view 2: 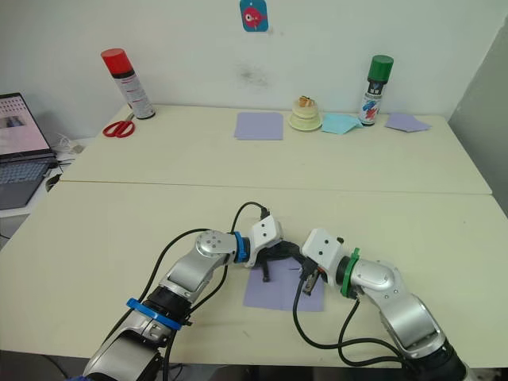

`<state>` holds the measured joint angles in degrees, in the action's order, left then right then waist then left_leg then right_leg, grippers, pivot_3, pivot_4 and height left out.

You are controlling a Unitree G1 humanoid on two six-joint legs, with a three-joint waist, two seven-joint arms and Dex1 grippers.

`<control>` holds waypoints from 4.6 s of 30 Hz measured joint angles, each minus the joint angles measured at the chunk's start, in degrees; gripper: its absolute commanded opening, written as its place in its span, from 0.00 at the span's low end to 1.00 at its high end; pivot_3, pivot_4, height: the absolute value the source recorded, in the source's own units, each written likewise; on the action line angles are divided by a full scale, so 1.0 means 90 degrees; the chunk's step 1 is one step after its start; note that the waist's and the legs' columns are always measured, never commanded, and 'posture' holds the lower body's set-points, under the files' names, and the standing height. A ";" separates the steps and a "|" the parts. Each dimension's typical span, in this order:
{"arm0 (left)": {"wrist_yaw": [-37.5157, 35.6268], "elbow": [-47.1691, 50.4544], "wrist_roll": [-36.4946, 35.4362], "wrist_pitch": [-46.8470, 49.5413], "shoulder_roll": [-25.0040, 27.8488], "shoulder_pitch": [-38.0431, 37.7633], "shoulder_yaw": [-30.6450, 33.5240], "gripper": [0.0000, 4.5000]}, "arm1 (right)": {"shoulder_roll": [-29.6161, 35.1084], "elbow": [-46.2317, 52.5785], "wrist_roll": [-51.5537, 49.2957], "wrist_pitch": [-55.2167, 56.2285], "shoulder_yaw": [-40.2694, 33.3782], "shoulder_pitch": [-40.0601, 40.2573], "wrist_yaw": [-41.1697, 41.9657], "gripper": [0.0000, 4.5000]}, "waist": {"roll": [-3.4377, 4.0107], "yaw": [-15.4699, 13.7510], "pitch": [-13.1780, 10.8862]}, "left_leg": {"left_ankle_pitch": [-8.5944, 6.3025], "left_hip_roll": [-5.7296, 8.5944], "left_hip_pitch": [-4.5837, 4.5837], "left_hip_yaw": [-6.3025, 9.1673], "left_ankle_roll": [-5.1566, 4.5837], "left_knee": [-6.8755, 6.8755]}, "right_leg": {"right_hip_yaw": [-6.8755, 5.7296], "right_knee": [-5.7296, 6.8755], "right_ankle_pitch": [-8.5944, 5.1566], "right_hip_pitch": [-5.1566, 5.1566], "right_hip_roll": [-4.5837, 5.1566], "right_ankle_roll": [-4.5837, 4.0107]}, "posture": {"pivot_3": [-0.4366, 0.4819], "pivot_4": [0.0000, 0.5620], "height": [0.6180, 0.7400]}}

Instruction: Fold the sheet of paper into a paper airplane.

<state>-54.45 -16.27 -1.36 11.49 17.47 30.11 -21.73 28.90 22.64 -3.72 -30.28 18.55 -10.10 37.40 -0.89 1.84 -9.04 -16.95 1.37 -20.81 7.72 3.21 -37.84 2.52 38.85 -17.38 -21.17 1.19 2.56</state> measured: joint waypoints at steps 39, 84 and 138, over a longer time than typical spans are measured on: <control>-0.0010 0.0020 0.0000 0.0026 -0.0028 -0.0020 -0.0057 0.00 | -0.0041 -0.0483 0.0587 0.1223 -0.0385 0.0738 -0.0562 0.00 | 0.0001 -0.0011 -0.0001 | 0.0000 0.0003 0.0000 -0.0001 0.0000 0.0001 | 0.0002 -0.0002 -0.0006 0.0003 0.0000 0.0011 | 0.48 0.27 1.00; -0.0015 -0.0025 0.0005 -0.0007 -0.0069 0.0004 -0.0094 0.00 | -0.0027 0.0796 -0.0942 0.0645 -0.1234 0.1900 0.0236 0.00 | 0.0005 -0.0025 -0.0005 | 0.0000 0.0003 -0.0002 -0.0001 0.0000 0.0002 | 0.0001 -0.0012 -0.0018 0.0008 0.0003 0.0031 | 0.48 0.27 1.00; 0.1616 0.2804 -0.4203 0.5278 0.0285 -0.1020 0.4072 0.15 | 0.0105 -0.0340 0.0604 0.0762 0.0325 0.0290 0.0111 0.00 | -0.0012 -0.0005 -0.0039 | 0.0000 -0.0010 -0.0008 0.0006 0.0005 0.0003 | 0.0003 -0.0004 -0.0004 -0.0011 0.0018 0.0006 | 0.48 0.27 1.00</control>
<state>-39.91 8.97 -39.19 58.98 20.03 20.93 14.92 29.85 19.58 1.72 -23.42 21.47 -7.49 38.40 -1.00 1.80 -9.39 -16.95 1.28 -20.88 7.78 3.26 -37.81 2.54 38.82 -17.42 -21.28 1.35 2.62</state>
